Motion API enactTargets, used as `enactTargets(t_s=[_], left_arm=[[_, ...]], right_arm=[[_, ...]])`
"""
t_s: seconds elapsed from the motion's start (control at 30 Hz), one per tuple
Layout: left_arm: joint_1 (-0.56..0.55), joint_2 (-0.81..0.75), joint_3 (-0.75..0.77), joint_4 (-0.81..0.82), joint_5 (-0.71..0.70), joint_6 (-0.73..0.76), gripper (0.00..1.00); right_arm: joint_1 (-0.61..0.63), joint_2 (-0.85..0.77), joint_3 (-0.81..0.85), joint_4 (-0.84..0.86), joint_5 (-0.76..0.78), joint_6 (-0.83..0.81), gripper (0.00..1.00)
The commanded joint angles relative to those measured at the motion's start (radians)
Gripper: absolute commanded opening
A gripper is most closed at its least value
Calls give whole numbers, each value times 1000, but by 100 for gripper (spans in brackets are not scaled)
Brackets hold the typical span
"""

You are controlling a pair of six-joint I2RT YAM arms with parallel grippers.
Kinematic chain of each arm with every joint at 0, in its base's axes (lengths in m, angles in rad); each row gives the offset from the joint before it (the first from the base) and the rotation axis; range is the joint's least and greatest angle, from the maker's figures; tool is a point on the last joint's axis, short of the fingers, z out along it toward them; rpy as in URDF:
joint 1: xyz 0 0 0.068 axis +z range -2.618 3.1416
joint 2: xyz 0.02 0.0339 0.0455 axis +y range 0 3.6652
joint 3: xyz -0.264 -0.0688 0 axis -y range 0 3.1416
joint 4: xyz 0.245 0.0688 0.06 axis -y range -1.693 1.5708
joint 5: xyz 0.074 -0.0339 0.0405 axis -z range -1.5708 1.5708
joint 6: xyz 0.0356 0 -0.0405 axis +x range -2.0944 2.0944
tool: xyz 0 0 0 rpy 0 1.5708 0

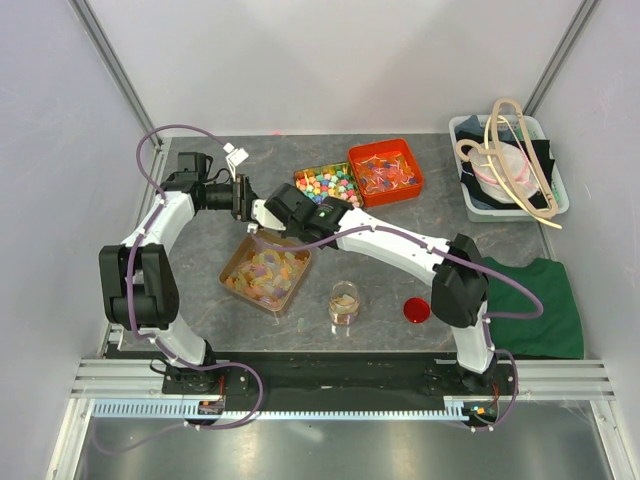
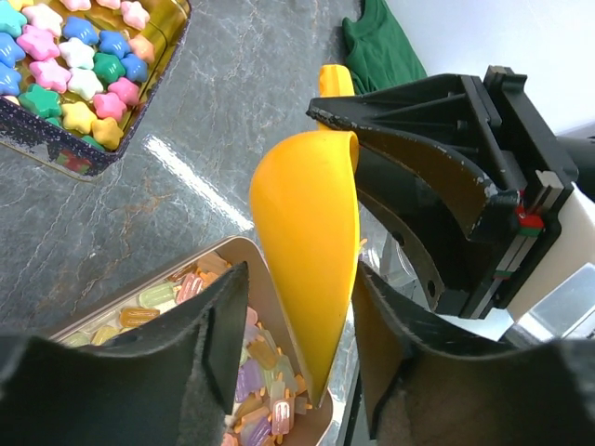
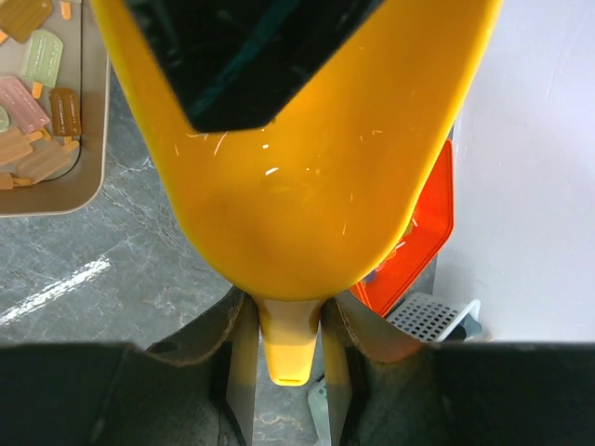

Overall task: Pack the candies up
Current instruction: Adjust the spatula.

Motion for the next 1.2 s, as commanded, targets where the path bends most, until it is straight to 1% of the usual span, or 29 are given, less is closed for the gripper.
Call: enactTargets(t_s=[0.0,0.07,0.1,0.17,0.2,0.27,0.3,0.33,0.47,0.5,0.53,0.57,0.6,0.67,0.7,0.73,0.8,0.83,0.93,1.03,1.17], left_arm=[[0,-19,12,0,1,35,46],[1,-13,9,2,-1,35,41],[0,-11,9,2,-1,36,34],[0,-11,9,2,-8,38,27],[0,-13,11,2,-16,38,21],[1,-13,8,3,-20,38,13],[0,-14,7,2,-22,38,5],[0,-14,7,3,-25,39,2],[0,-17,3,5,-27,41,2],[1,-17,1,5,-24,40,2],[1,-16,1,5,-21,40,2],[0,-16,0,5,-17,41,2],[1,-17,0,5,-5,41,2],[1,-17,1,6,15,40,2],[3,-14,1,3,45,41,2],[3,-13,3,0,64,43,2],[1,-7,14,-16,114,61,2],[1,-5,20,-35,125,70,2],[1,-1,34,-70,157,98,2],[0,1,44,-84,182,110,2],[0,4,49,-104,190,121,2]], right_arm=[[20,-34,-8,12,5,30,0],[31,-43,-13,12,9,31,0],[34,-44,-13,12,14,34,0],[41,-48,-10,12,20,34,0],[43,-48,-10,10,23,33,0],[49,-46,-10,9,31,33,0],[49,-48,-10,7,31,33,0],[48,-48,-8,9,32,34,0],[48,-66,-1,1,17,45,0],[46,-75,-2,-2,-12,51,4],[40,-92,-5,-6,-26,54,18],[34,-103,-11,-6,-49,59,26],[26,-115,-17,-11,-104,63,36],[-6,-164,-48,-11,-182,70,41],[-20,-182,-62,-8,-222,71,43],[-49,-222,-95,0,-316,74,43],[-75,-264,-141,42,-383,74,43],[-90,-306,-198,62,-424,65,43],[-101,-366,-304,144,-452,51,43],[-109,-379,-344,174,-472,48,43],[-113,-374,-349,205,-491,60,41]])
